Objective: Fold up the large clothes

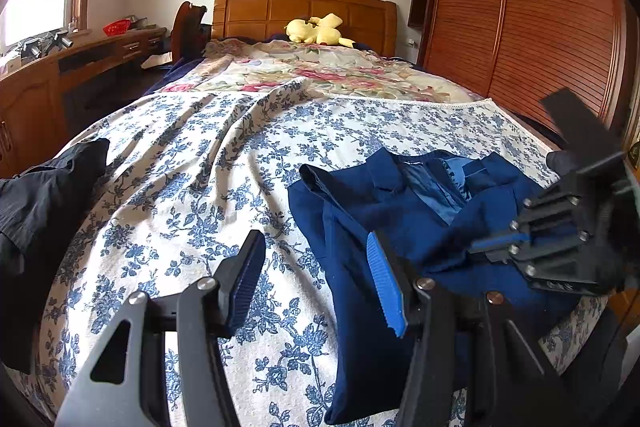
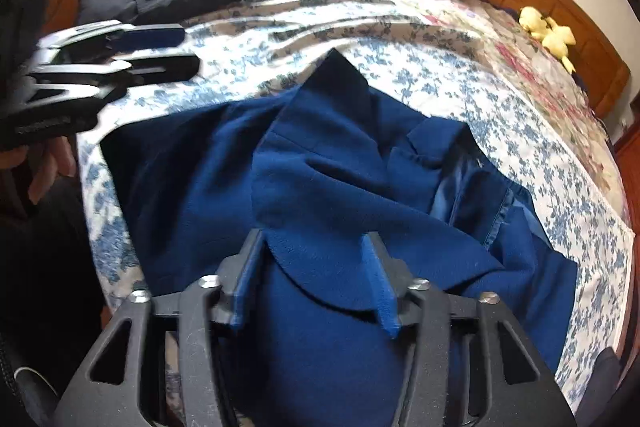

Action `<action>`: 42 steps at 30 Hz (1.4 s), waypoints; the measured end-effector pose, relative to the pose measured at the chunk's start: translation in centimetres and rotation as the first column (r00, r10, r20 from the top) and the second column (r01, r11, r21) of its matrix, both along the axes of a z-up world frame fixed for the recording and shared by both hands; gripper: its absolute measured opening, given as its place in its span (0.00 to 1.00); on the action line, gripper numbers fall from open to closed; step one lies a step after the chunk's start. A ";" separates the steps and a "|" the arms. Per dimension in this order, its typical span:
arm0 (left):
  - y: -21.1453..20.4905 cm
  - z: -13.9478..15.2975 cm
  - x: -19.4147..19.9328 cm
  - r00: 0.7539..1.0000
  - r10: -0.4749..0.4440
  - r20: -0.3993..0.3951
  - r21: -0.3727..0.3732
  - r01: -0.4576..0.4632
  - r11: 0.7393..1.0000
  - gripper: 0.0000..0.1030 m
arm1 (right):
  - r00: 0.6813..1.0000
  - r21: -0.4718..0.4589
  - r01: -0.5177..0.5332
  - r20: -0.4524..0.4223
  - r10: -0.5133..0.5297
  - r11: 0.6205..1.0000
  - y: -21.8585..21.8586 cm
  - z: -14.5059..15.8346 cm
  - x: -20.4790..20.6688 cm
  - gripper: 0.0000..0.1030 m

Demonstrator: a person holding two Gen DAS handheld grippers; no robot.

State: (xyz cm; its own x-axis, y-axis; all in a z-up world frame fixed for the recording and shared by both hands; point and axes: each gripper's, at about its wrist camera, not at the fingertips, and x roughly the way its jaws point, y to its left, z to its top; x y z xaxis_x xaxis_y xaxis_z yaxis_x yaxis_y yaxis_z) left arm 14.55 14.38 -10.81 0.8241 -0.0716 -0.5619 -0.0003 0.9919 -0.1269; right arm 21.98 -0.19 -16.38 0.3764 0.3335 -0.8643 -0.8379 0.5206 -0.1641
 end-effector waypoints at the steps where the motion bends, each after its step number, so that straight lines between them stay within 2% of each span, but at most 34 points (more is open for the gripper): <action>1: 0.0 -0.1 0.0 1.000 -0.001 -0.003 0.002 0.001 1.000 0.50 | 1.000 -0.032 0.001 -0.011 -0.001 0.999 0.2 -0.5 0.5 0.00; 4: 0.0 -0.2 0.1 1.000 -0.005 -0.007 0.005 0.005 1.000 0.50 | 1.000 -0.070 0.006 0.023 -0.004 0.998 0.5 -0.7 2.2 0.00; 5: 0.0 -0.3 0.1 1.000 -0.006 -0.009 0.005 0.006 1.000 0.50 | 0.998 -0.077 0.017 0.062 -0.012 0.997 0.5 -0.3 3.0 0.00; 9: 0.0 -0.4 0.6 1.000 -0.013 -0.014 -0.002 0.013 1.000 0.50 | 0.985 -0.042 0.081 0.157 -0.074 0.996 0.0 1.8 6.7 0.00; 12: 0.0 -0.8 1.2 0.999 -0.016 -0.032 -0.011 0.016 1.000 0.50 | 0.956 -0.057 0.143 0.267 -0.122 0.988 -0.2 3.1 9.7 0.00; 17: -0.1 -0.8 1.5 0.999 -0.022 -0.030 -0.014 0.021 1.000 0.50 | 0.912 -0.031 0.243 0.346 -0.218 0.970 -1.0 4.0 14.4 0.00; 20: -0.2 -0.9 1.5 0.999 -0.022 -0.031 -0.013 0.022 1.000 0.50 | 0.906 0.021 0.286 0.321 -0.277 0.958 -1.6 4.5 15.7 0.03; 23: -0.1 -0.9 1.5 0.999 -0.022 -0.031 -0.012 0.022 1.000 0.50 | 0.908 0.079 0.299 0.283 -0.309 0.951 -2.1 4.8 15.5 0.18; 26: -0.1 -0.9 1.5 0.999 -0.021 -0.031 -0.013 0.021 1.000 0.50 | 0.944 0.124 0.242 0.198 -0.263 0.962 -1.9 4.6 14.1 0.23; 31: -0.2 -0.8 1.5 0.999 -0.022 -0.032 -0.010 0.022 1.000 0.50 | 0.981 0.143 0.153 0.096 -0.167 0.978 -0.9 3.3 10.4 0.35; 36: -0.3 -0.8 1.5 0.999 -0.026 -0.030 -0.005 0.026 1.000 0.50 | 0.994 0.155 0.099 0.022 -0.103 0.983 -0.1 2.1 7.3 0.40; 42: -0.6 -0.8 1.6 0.999 -0.030 -0.027 -0.003 0.030 1.000 0.50 | 0.998 0.138 0.057 -0.009 -0.056 0.989 0.1 1.1 5.3 0.44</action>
